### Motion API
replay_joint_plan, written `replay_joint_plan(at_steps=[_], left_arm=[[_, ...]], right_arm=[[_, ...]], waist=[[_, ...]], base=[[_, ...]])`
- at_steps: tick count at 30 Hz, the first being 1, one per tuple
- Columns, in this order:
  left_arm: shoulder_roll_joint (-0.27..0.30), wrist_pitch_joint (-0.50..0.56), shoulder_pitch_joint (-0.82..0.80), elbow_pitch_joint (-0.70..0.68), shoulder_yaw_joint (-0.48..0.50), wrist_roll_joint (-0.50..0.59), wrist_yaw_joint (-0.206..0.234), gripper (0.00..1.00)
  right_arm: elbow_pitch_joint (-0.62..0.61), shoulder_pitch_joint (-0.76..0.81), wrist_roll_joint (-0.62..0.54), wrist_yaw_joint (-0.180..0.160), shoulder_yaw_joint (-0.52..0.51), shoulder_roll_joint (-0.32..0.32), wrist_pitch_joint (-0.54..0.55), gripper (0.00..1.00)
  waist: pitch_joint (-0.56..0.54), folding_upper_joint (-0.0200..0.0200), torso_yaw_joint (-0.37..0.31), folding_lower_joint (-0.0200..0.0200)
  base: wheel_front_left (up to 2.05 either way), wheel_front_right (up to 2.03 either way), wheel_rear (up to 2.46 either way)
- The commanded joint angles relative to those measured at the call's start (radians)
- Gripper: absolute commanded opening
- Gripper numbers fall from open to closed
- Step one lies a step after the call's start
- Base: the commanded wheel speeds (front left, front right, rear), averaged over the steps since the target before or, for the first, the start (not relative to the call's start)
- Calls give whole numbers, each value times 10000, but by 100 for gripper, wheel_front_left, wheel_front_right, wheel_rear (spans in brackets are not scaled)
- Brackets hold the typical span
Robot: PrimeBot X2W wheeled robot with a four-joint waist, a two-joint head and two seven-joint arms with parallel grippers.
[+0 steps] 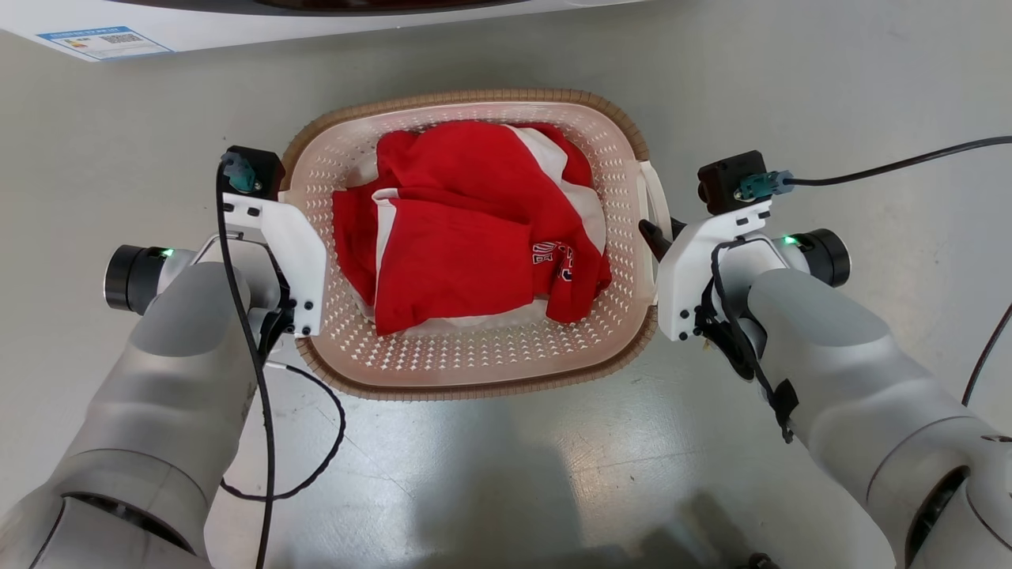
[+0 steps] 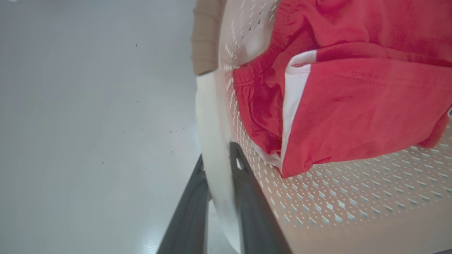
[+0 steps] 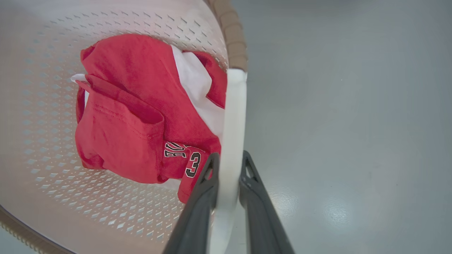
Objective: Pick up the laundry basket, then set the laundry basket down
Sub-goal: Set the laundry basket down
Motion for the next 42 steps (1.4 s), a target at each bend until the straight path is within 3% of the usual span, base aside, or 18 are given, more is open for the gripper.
replay_joint_plan(at_steps=[1, 9, 10, 11, 12, 32, 39, 42], left_arm=[[325, 50, -220, -78, 39, 17, 68, 0], [347, 190, -288, -74, 11, -57, 116, 0], [362, 141, -307, -74, 17, -63, 184, 30], [374, 99, -319, -73, 10, -57, 249, 49], [379, 110, -320, -73, -1, -55, 300, 100], [276, -522, 200, -67, 205, -503, 730, 100], [20, -1849, 793, -142, 528, -875, 722, 100], [-85, -2529, 1136, -178, 664, -1044, 555, 100]], right_arm=[[-78, 199, -3, 77, 137, 134, -160, 0], [5, 149, 72, 77, 201, 164, -182, 0], [57, 127, 86, 77, 187, 167, -236, 13], [111, 97, 77, 77, 181, 173, -341, 49], [156, 83, 60, 77, 187, 180, -417, 100], [561, 88, -186, 77, 64, 284, -2129, 100], [580, 403, -511, 77, -278, 156, -2498, 100], [569, 320, -861, 77, -982, -26, -2507, 100]], waist=[[26, 0, -6, 0], [129, 0, -9, 0], [147, 0, -14, 0], [162, 0, -20, 0], [170, 0, -23, 0], [-469, 0, -5, 0], [-1431, 0, 99, 0], [-1981, 0, 149, 0]], base=[[0, 0, 0], [0, 0, 0], [0, 0, 0], [0, 0, 0], [0, 0, 0], [0, 0, 0], [0, 0, 0], [0, 0, 0]])
